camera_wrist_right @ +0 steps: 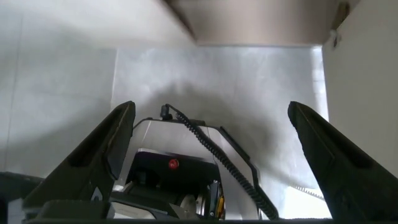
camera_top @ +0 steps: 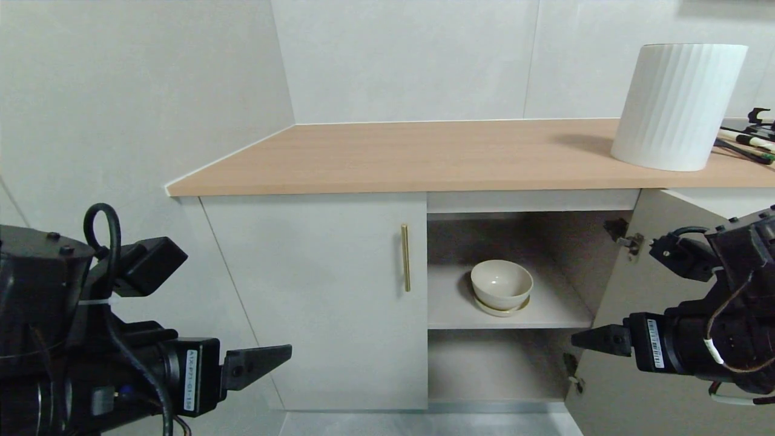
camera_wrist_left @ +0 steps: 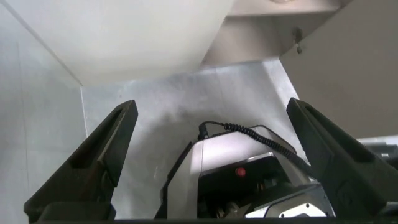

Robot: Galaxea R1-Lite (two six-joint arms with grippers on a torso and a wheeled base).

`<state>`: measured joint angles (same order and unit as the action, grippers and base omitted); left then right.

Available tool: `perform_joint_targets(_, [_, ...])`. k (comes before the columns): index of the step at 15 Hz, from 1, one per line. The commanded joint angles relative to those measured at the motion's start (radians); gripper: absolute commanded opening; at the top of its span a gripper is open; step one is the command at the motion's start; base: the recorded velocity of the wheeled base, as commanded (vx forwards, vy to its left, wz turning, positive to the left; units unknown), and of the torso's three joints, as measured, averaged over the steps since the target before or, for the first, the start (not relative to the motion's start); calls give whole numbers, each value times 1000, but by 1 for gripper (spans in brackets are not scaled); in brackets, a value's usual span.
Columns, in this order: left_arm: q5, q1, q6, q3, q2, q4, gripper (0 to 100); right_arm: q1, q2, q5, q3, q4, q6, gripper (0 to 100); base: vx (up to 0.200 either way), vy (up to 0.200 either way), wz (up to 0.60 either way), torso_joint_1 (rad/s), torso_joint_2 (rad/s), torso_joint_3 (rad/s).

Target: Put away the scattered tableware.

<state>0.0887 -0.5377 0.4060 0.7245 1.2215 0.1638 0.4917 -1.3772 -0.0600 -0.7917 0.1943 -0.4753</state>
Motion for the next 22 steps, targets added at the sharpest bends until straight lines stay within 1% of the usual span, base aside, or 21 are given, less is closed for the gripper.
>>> perform_joint_targets(1, [0, -1, 1, 0, 6, 0, 100, 1, 0, -1, 2, -1, 0, 100, -200, 0, 0, -2, 2, 2])
perform_joint_targets(15, [0, -1, 1, -3, 4, 0, 100, 1, 15, -20, 6, 8, 3, 100, -200, 0, 0, 2, 1, -1])
perform_joint_targets(22, [0, -1, 1, -3, 4, 0, 100, -1, 47, -20, 5, 44, 15, 100, 0, 0, 0, 0, 0, 0])
